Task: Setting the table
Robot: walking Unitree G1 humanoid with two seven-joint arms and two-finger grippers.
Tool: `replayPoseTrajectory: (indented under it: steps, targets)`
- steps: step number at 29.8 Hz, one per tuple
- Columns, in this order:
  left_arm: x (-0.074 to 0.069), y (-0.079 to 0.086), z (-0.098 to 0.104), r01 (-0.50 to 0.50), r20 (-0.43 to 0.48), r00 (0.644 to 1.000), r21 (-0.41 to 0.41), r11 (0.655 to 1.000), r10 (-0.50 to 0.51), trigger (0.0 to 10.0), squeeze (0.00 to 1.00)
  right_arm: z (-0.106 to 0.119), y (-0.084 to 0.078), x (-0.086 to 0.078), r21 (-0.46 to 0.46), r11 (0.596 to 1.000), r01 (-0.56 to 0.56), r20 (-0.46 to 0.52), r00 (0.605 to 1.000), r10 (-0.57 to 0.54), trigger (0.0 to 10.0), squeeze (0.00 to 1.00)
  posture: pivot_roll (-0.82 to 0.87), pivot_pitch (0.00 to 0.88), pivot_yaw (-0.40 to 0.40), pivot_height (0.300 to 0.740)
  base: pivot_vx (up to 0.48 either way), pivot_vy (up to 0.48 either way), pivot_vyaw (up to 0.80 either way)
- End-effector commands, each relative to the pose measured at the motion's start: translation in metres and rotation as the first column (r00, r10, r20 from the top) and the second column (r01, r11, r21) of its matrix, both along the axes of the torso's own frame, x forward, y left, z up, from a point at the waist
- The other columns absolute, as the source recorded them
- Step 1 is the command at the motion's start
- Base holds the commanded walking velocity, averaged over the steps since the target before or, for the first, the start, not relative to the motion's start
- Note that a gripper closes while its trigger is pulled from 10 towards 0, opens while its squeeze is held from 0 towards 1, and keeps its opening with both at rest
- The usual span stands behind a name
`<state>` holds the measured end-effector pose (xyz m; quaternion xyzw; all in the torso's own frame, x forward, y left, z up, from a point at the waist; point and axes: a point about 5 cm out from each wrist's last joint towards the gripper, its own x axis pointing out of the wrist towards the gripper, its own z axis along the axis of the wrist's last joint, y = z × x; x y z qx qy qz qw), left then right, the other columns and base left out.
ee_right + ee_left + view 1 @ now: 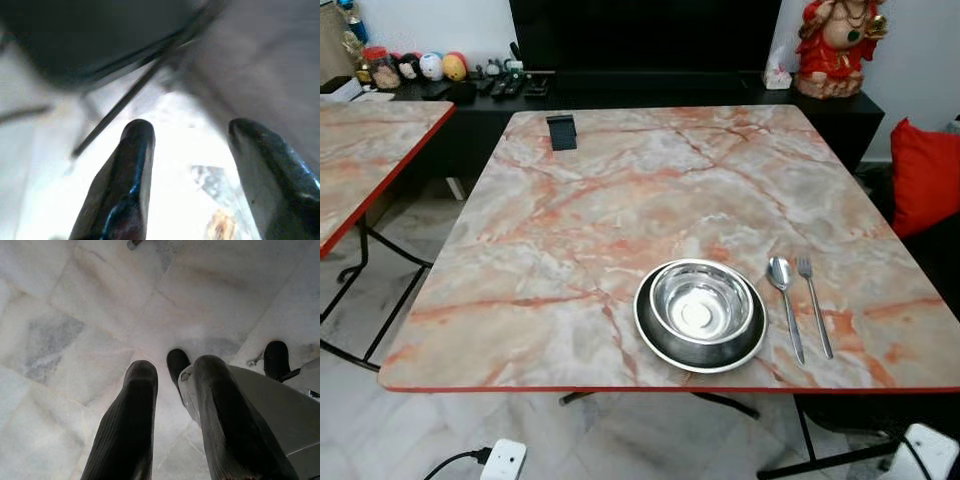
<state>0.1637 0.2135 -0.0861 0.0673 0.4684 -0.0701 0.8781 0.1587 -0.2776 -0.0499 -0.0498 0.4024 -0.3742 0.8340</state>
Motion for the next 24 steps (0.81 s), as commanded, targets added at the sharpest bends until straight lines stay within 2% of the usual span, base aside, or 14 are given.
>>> replayPoseTrajectory:
  steps: [1, 3, 5, 6, 7, 9, 12, 17, 21, 24]
  targets:
    - [-0.002, 0.002, -0.001, -0.025, -0.003, 1.000, 0.001, 1.000, 0.025, 10.0, 0.00, -0.020, 0.015, -0.011, 0.096, 0.989, -0.109, -0.101, 0.988, 0.119, 10.0, 0.00, -0.01, 0.000, -0.022, 0.740, 0.000, 0.000, 0.00]
    - [-0.002, 0.002, -0.001, -0.030, -0.001, 1.000, 0.000, 1.000, 0.030, 10.0, 0.00, -0.024, 0.016, -0.015, 0.113, 0.988, -0.107, -0.119, 0.986, 0.121, 10.0, 0.00, -0.01, 0.000, -0.027, 0.740, 0.000, 0.000, 0.00]
    - [-0.002, 0.002, -0.001, -0.029, -0.002, 1.000, 0.001, 1.000, 0.029, 10.0, 0.00, -0.030, 0.023, -0.016, 0.186, 0.970, -0.158, -0.117, 0.976, 0.182, 10.0, 0.00, -0.01, 0.000, -0.026, 0.740, 0.000, 0.000, 0.00]
    - [-0.002, 0.003, 0.000, -0.028, -0.003, 1.000, 0.001, 1.000, 0.028, 10.0, 0.00, -0.035, 0.030, -0.019, 0.257, 0.947, -0.193, -0.113, 0.967, 0.228, 10.0, 0.00, -0.02, 0.000, -0.023, 0.740, 0.000, 0.000, 0.00]
    - [-0.002, 0.002, 0.000, -0.028, -0.003, 1.000, 0.001, 1.000, 0.028, 10.0, 0.00, -0.037, 0.034, -0.019, 0.283, 0.933, -0.220, -0.117, 0.958, 0.261, 10.0, 0.00, -0.02, 0.000, -0.023, 0.740, 0.000, 0.000, 0.00]
    - [-0.002, 0.002, -0.001, -0.028, -0.004, 1.000, 0.001, 1.000, 0.028, 10.0, 0.00, -0.039, 0.038, -0.019, 0.290, 0.911, -0.294, -0.114, 0.934, 0.338, 10.0, 0.00, -0.01, 0.000, -0.026, 0.740, 0.000, 0.000, 0.00]
    - [-0.002, 0.003, 0.000, -0.039, 0.000, 0.999, 0.000, 0.999, 0.039, 10.0, 0.00, -0.040, 0.038, -0.019, 0.301, 0.891, -0.340, -0.106, 0.917, 0.386, 10.0, 0.00, -0.01, 0.000, -0.031, 0.740, 0.000, 0.000, 0.00]
    - [-0.001, 0.003, 0.000, -0.043, 0.003, 0.999, -0.001, 0.999, 0.043, 10.0, 0.00, -0.043, 0.039, -0.022, 0.333, 0.859, -0.389, -0.090, 0.894, 0.439, 10.0, 0.00, 0.00, 0.000, -0.030, 0.740, 0.000, 0.000, 0.00]
    - [-0.002, 0.003, 0.000, -0.042, 0.002, 0.999, 0.000, 0.999, 0.042, 10.0, 0.00, -0.043, 0.044, -0.021, 0.369, 0.821, -0.436, -0.041, 0.875, 0.483, 10.0, 0.00, -0.01, 0.000, -0.029, 0.740, 0.000, 0.000, 0.00]
    - [-0.002, 0.004, 0.000, -0.041, 0.003, 0.999, 0.001, 0.999, 0.041, 10.0, 0.00, -0.044, 0.048, -0.021, 0.379, 0.815, -0.438, -0.026, 0.875, 0.483, 10.0, 0.00, 0.00, 0.000, -0.030, 0.740, 0.000, 0.000, 0.00]
